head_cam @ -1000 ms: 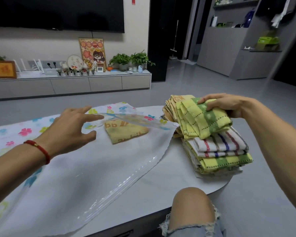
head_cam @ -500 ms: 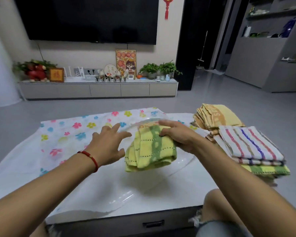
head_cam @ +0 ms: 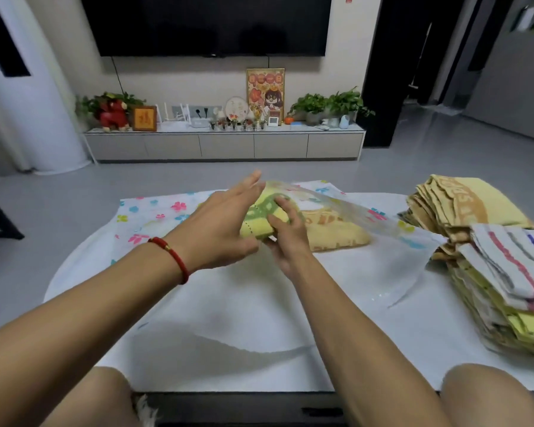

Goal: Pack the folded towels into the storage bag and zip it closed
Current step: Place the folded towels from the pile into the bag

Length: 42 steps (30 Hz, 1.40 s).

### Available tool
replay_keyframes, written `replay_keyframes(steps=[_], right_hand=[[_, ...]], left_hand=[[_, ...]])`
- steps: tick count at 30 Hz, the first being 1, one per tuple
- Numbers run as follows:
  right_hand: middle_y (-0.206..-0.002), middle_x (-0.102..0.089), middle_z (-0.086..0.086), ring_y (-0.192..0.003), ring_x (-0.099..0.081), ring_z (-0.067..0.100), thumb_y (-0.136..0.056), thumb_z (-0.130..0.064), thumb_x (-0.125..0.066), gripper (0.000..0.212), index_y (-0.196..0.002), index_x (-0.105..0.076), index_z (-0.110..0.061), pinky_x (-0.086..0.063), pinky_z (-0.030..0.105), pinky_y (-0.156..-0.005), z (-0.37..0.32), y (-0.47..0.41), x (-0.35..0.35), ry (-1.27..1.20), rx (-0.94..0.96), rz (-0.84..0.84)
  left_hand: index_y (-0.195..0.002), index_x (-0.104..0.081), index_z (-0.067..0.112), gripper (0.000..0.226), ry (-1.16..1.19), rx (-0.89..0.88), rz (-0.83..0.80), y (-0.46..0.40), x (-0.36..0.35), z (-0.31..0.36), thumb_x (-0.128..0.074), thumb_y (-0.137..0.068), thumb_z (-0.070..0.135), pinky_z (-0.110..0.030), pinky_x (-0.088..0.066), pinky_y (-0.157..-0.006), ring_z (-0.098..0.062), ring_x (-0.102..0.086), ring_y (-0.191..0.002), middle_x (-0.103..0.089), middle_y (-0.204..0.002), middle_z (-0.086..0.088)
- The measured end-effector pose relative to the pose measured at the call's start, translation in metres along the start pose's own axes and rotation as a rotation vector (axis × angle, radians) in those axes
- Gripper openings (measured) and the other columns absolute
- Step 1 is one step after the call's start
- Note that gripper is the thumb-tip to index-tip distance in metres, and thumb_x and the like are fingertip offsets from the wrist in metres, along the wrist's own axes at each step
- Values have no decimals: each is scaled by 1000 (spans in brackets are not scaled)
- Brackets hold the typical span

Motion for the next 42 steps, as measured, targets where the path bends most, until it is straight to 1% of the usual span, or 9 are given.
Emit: replay_keyframes(steps=[3, 6, 13, 18, 22, 30, 35, 39, 42], right_hand=[[-122, -69, 14, -78, -71, 18, -95, -1, -62, 52, -141, -57, -25, -60, 30, -64, 48, -14, 5, 80, -127, 91], [-127, -66, 2, -105, -68, 24, -94, -22, -68, 46, -136, -56, -35, -58, 42, -93, 88, -17, 19, 392, -148, 227], [-146, -58, 4, -127, -59, 28, -98, -16, -64, 51, -146, -51, -23, -41, 23, -96, 91, -37, 5, 463, 25, 362], [-92, -73, 6, -60, -73, 27, -96, -36, -56, 42, -135, -60, -19, -65, 39, -58, 45, -36, 48, 597, -109, 255], [-126, -66, 22, -112, -66, 39, -94, -27, -53, 36, -121, -68, -6, -55, 41, -97, 12, -30, 125, 983, -30, 524], [-156, -47, 14, -140, -46, 34, -103, -30, -49, 50, -148, -50, -9, -41, 35, -111, -39, -39, 152, 1316, -124, 233], [-121, -73, 3, -104, -69, 25, -92, -28, -59, 31, -117, -76, -22, -58, 36, -89, -71, 47, 172, 1502, -69, 70], [-91, -76, -2, -82, -65, 22, -91, -23, -59, 20, -94, -79, -21, -48, 29, -61, -158, 112, 223, 1645, 255, 405], [-107, -75, 15, -98, -63, 36, -90, -15, -58, 26, -107, -78, -12, -54, 41, -79, -222, 138, 284, 1782, 324, 754]], left_hand=[[-155, -21, 23, 87, 16, -8, 21, -1, 3, 0, -65, -81, 31, -33, -28, -115, -19, -34, -144, -7, -165, 12], [-156, -19, 26, 86, 13, 6, 19, 1, 1, -5, -64, -83, 28, -27, -26, -112, -12, -30, -144, -5, -164, 18], [-154, -24, 30, 81, 38, 5, -4, 10, -3, -7, -62, -83, 33, -27, -24, -115, -9, -28, -145, -7, -162, 23], [-155, -23, 29, 82, 59, 26, -11, 9, -2, -1, -61, -82, 34, -31, -24, -118, -8, -28, -145, -7, -163, 22], [-155, -23, 29, 83, 59, 58, 5, 2, -2, 2, -65, -83, 27, -33, -29, -115, -13, -31, -145, -10, -162, 21], [-154, -24, 31, 83, 78, 57, -15, -1, -13, 7, -65, -82, 25, -37, -30, -117, -16, -34, -143, -10, -162, 23], [-154, -22, 30, 84, 91, 29, 1, -3, -27, 19, -66, -83, 23, -35, -27, -117, -16, -25, -147, -13, -164, 11], [-154, -24, 31, 81, 58, 23, -8, -3, -42, 22, -65, -84, 27, -42, -28, -118, -27, -29, -146, -14, -165, 4], [-152, -28, 36, 78, 19, 46, -2, 2, -49, 21, -66, -84, 28, -49, -33, -114, -34, -35, -140, -13, -165, 4]])
Point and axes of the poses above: each hand's wrist, its own y-axis away from the middle knuckle, its own x-axis out of the back of the hand, z = x × y, the point moved 5 cm from there along -y, towards the middle knuckle
